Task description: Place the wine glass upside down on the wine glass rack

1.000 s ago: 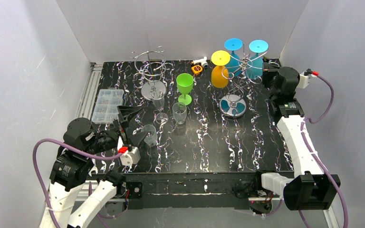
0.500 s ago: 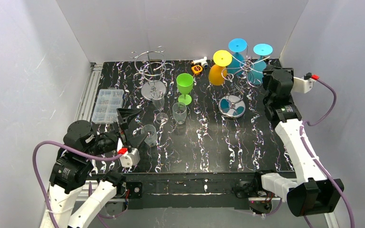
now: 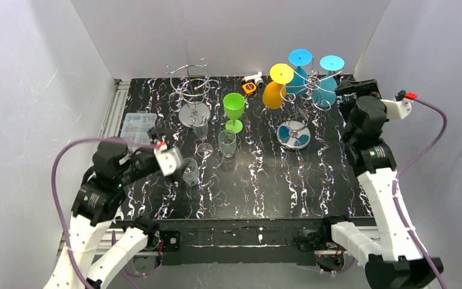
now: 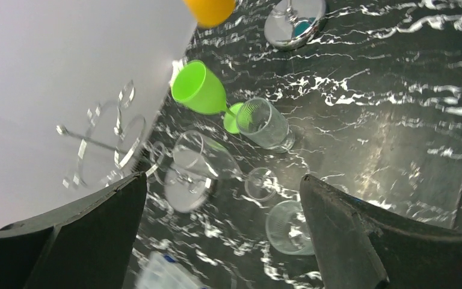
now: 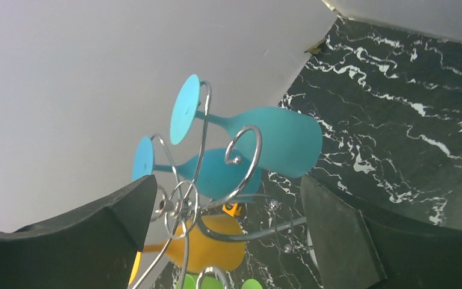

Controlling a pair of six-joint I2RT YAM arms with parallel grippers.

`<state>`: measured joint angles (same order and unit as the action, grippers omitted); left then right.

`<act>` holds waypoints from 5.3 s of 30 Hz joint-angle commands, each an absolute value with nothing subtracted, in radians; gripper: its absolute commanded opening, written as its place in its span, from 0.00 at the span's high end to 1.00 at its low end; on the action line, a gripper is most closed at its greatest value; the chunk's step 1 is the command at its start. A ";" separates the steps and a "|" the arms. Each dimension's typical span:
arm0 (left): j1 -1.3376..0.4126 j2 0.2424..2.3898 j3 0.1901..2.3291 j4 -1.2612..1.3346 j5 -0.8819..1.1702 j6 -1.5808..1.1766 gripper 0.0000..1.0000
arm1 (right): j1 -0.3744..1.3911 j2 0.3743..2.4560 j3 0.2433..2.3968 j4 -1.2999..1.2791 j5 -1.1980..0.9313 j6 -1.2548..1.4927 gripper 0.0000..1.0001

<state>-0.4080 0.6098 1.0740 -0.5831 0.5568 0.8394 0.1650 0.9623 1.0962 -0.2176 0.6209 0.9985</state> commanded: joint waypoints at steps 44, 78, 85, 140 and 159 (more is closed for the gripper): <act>-0.255 1.444 1.372 -0.466 0.364 0.103 0.46 | 0.164 0.710 1.269 -0.676 0.114 0.592 0.10; -0.254 1.404 1.513 -0.678 0.428 0.269 1.00 | 0.164 0.773 1.268 -0.603 0.008 0.634 0.09; -0.262 1.252 1.712 -0.859 0.412 0.437 1.00 | 0.164 0.798 1.322 -0.582 -0.074 0.678 0.03; -0.262 0.435 1.131 -0.095 0.715 1.649 1.00 | 1.157 1.621 1.599 0.770 -0.062 1.145 0.00; -0.263 0.375 1.111 -0.228 0.660 1.667 0.53 | 1.179 1.598 1.562 0.727 -0.015 1.158 0.71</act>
